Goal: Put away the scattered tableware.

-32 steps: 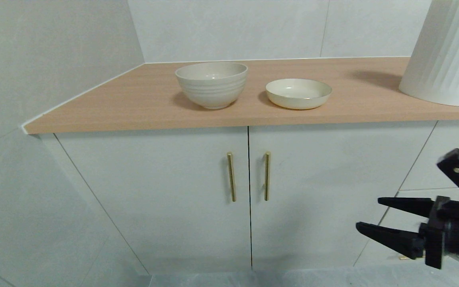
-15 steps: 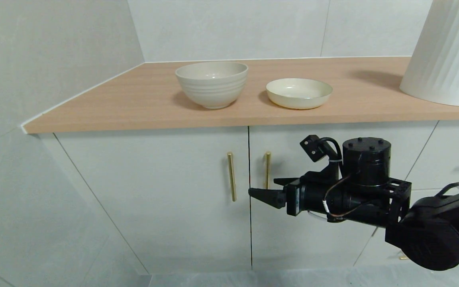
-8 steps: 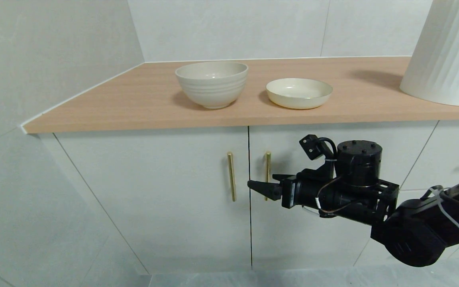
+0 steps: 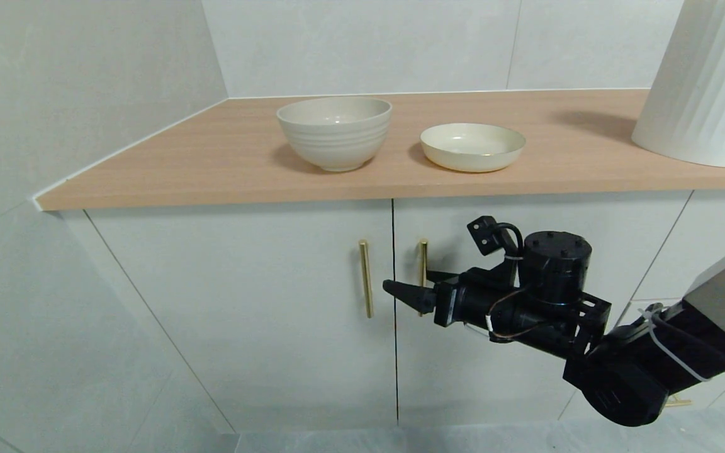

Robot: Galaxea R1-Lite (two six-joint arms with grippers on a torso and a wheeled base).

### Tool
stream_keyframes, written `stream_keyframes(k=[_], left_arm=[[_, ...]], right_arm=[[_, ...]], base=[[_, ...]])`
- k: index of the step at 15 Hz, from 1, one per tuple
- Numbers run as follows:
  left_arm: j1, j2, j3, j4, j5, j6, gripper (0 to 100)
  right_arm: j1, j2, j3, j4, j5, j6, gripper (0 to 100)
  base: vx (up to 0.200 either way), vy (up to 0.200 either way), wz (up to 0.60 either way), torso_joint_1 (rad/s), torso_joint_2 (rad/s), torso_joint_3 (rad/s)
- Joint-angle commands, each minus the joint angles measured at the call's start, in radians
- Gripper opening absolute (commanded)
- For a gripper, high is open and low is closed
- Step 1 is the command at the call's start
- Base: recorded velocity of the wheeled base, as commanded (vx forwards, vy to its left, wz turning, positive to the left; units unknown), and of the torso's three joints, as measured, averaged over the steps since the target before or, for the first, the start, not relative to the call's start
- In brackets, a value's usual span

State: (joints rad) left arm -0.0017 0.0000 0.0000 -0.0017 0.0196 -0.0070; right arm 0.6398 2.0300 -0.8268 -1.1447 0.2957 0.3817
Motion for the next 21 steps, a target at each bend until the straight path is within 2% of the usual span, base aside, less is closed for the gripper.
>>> stream_keyframes(k=[1, 8, 12, 13, 16, 21], left_arm=[[0.000, 0.000, 0.000, -0.001, 0.000, 0.001, 100], [0.000, 0.000, 0.000, 0.000, 0.000, 0.001, 100], [0.000, 0.000, 0.000, 0.000, 0.000, 0.001, 100], [0.000, 0.000, 0.000, -0.001, 0.000, 0.001, 100], [0.000, 0.000, 0.000, -0.001, 0.000, -0.001, 100], [0.000, 0.000, 0.000, 0.000, 0.000, -0.001, 100]], right_arm=[[0.004, -0.001, 0.003, -0.018, 0.006, 0.039, 100], [0.023, -0.016, 0.021, -0.020, 0.031, 0.049, 100], [0.023, -0.054, 0.051, -0.017, 0.097, 0.088, 100], [0.021, -0.085, 0.072, -0.015, 0.146, 0.114, 100], [0.023, -0.102, 0.089, -0.015, 0.149, 0.114, 100], [0.021, -0.240, 0.221, -0.003, 0.249, 0.115, 100]], base=[[0.000, 0.000, 0.00, 0.000, 0.00, 0.000], [0.000, 0.000, 0.00, 0.000, 0.00, 0.000], [0.000, 0.000, 0.00, 0.000, 0.00, 0.000], [0.000, 0.000, 0.00, 0.000, 0.00, 0.000], [0.000, 0.000, 0.00, 0.000, 0.00, 0.000], [0.000, 0.000, 0.00, 0.000, 0.00, 0.000]])
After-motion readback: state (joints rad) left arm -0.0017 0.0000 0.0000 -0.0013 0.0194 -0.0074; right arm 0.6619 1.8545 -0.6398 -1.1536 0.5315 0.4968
